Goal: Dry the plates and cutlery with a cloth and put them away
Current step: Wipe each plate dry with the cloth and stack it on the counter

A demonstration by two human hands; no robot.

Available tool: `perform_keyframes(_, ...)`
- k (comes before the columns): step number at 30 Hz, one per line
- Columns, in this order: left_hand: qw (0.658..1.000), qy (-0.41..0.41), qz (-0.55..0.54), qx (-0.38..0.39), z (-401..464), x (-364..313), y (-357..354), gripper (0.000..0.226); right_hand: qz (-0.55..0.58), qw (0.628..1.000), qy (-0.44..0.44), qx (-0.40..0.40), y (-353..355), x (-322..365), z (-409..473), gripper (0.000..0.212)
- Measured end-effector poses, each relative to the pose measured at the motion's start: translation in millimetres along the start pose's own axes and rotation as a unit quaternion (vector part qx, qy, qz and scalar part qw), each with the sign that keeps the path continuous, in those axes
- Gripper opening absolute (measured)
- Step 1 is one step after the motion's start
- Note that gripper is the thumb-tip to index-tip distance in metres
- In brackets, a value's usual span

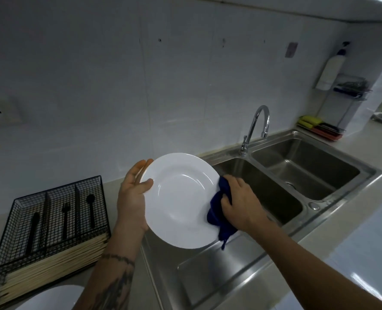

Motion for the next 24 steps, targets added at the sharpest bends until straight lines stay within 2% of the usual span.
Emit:
perform_keyframes(3, 1.000, -0.007, -0.009, -0.017, -1.3, 2.4, 0.7, 0.047, 0.060, 0.998, -0.010, -0.029, -7.0, 3.5, -19.8, 0.051)
perform_keyframes(5, 1.000, 0.001, -0.017, -0.022, -2.8, 7.4, 0.2, 0.046, 0.061, 0.996, -0.019, -0.056, -6.9, 5.5, -24.7, 0.053)
perform_keyframes(10, 0.999, 0.028, -0.030, -0.013, -13.2, 24.0, -15.0, 0.041, -0.127, 0.991, -0.018, -0.040, -1.9, 17.5, -32.2, 0.053)
perform_keyframes(13, 0.999, 0.024, -0.011, -0.026, -19.3, 29.1, -21.1, 0.040, -0.136, 0.991, -0.004, -0.010, -2.7, 28.0, -40.3, 0.049)
perform_keyframes(15, 0.999, 0.021, -0.010, -0.036, -21.4, 30.7, -23.8, 0.039, -0.078, 0.997, 0.022, 0.010, -7.3, 40.2, -47.4, 0.049)
perform_keyframes(17, 0.999, 0.026, -0.023, -0.042, -22.3, 33.0, -27.9, 0.036, 0.044, 0.997, 0.059, 0.022, -7.6, 61.7, -58.4, 0.049)
perform_keyframes(19, 0.998, 0.035, -0.026, -0.045, -23.5, 36.1, -31.6, 0.034, 0.153, 0.982, 0.101, 0.045, -2.5, 89.2, -69.0, 0.051)
perform_keyframes(24, 0.991, 0.069, -0.113, -0.006, -26.2, 36.6, -39.4, 0.028, 0.232, 0.956, 0.173, 0.039, 8.7, 126.1, -54.3, 0.058)
Point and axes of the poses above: each hand's wrist, its own z-axis towards the middle knuckle, its own y-axis out of the back of the hand, x = y × z, the point moved 8 cm from there along z, towards the middle knuckle, and after that the axes turned 8 degrees about -z, right-handed, at the moved point
